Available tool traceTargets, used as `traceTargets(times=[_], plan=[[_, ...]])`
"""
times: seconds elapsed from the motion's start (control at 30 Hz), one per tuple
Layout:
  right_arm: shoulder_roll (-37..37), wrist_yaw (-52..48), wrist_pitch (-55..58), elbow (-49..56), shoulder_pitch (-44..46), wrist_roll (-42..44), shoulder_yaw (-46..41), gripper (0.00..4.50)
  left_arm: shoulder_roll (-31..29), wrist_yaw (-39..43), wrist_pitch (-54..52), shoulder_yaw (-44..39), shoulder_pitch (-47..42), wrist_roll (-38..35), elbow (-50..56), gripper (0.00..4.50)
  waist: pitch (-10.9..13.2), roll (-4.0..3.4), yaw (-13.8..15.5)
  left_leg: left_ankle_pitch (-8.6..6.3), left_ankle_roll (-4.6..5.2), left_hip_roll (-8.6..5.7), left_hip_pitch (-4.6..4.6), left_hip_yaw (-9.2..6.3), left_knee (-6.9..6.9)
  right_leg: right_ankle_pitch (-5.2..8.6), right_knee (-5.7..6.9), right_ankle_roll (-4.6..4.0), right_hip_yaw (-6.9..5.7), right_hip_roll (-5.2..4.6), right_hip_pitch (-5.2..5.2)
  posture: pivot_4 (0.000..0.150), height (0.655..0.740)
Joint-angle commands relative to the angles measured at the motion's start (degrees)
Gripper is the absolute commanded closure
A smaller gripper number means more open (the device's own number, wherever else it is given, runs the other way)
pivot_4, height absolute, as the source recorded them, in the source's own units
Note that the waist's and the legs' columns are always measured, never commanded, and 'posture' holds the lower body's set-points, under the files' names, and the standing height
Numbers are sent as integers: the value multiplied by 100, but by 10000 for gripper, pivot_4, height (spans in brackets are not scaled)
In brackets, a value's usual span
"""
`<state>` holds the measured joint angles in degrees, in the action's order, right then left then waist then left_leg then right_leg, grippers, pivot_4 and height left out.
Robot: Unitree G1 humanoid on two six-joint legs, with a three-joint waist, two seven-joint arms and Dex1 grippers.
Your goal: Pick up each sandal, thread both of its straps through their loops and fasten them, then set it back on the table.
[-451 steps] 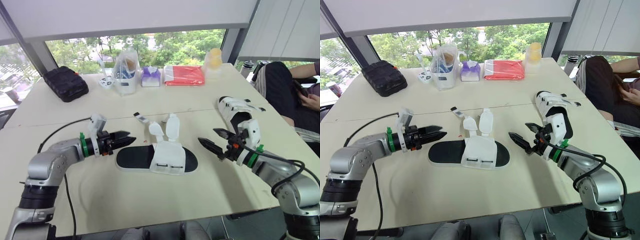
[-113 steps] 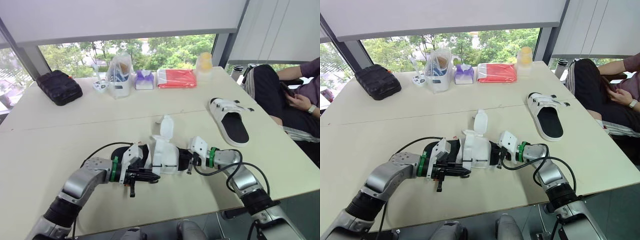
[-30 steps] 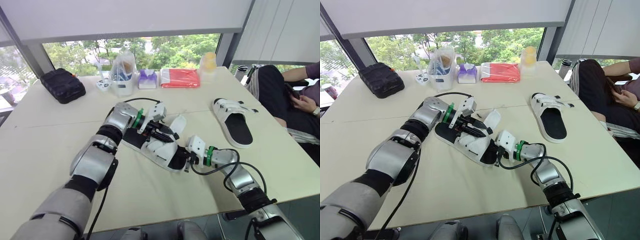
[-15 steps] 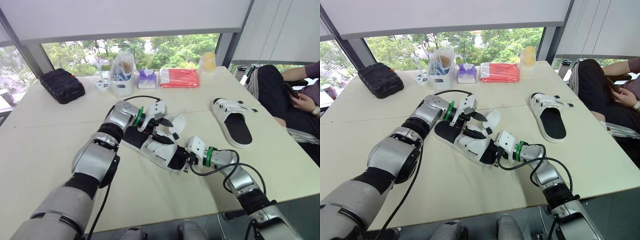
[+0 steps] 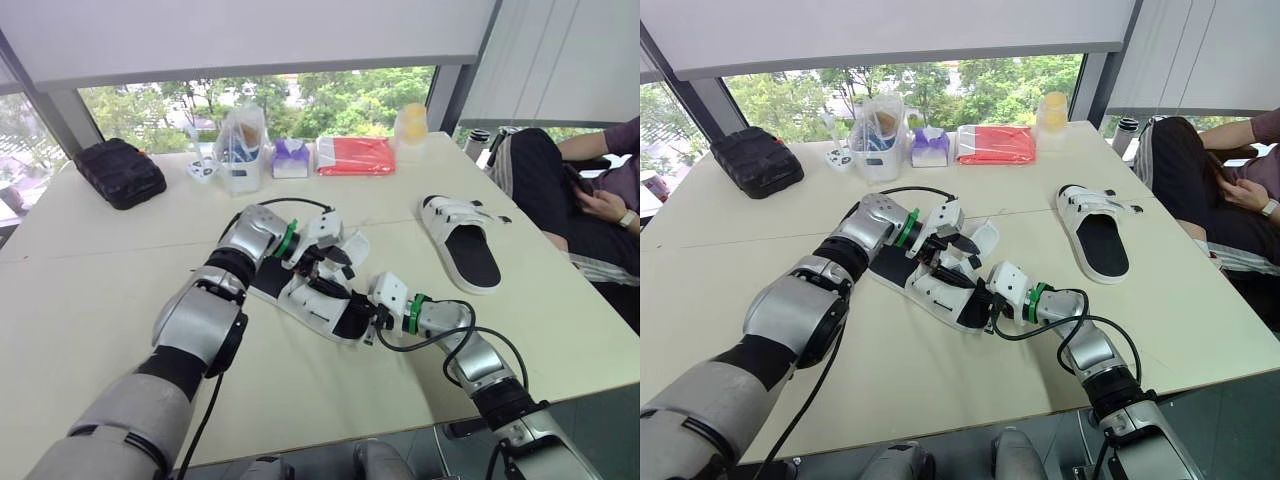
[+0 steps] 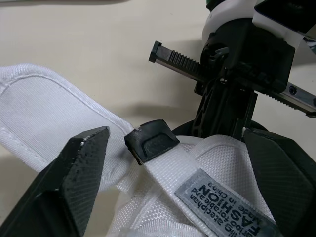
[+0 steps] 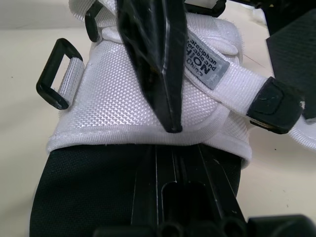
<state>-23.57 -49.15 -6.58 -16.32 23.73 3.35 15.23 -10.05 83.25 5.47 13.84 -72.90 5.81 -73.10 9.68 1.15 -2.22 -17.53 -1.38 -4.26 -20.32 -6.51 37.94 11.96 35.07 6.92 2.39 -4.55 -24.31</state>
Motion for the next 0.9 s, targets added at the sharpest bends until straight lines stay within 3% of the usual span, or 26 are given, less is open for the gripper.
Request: traceTargets(times=[0.03,0.2,0.53,0.9], plan=[[-16,20,269,-324,-199,-287,173,45000,58,-34,-8,-113,-162,26,-24,18656,0,0,-2,0,0,0,0,0,0,0,0,0,0,0,0,1500,7400],[-10,26,259,-352,-176,-286,183,45000,43,-15,-56,-294,-195,-88,-4,43156,0,0,-4,0,0,0,0,0,0,0,1,0,0,0,0,1500,7400],[-27,-7,131,-395,-129,-354,249,45000,-320,492,-1435,-1598,-437,-1283,357,43156,0,-1,-37,0,0,1,1,-2,0,1,5,1,-2,0,-2,1500,7400],[8,-18,37,-481,-116,-390,290,45000,-451,-376,-1653,-2060,-82,-1535,388,43156,0,0,-27,1,-1,0,2,-5,3,0,9,0,-2,-2,-2,1500,7400]])
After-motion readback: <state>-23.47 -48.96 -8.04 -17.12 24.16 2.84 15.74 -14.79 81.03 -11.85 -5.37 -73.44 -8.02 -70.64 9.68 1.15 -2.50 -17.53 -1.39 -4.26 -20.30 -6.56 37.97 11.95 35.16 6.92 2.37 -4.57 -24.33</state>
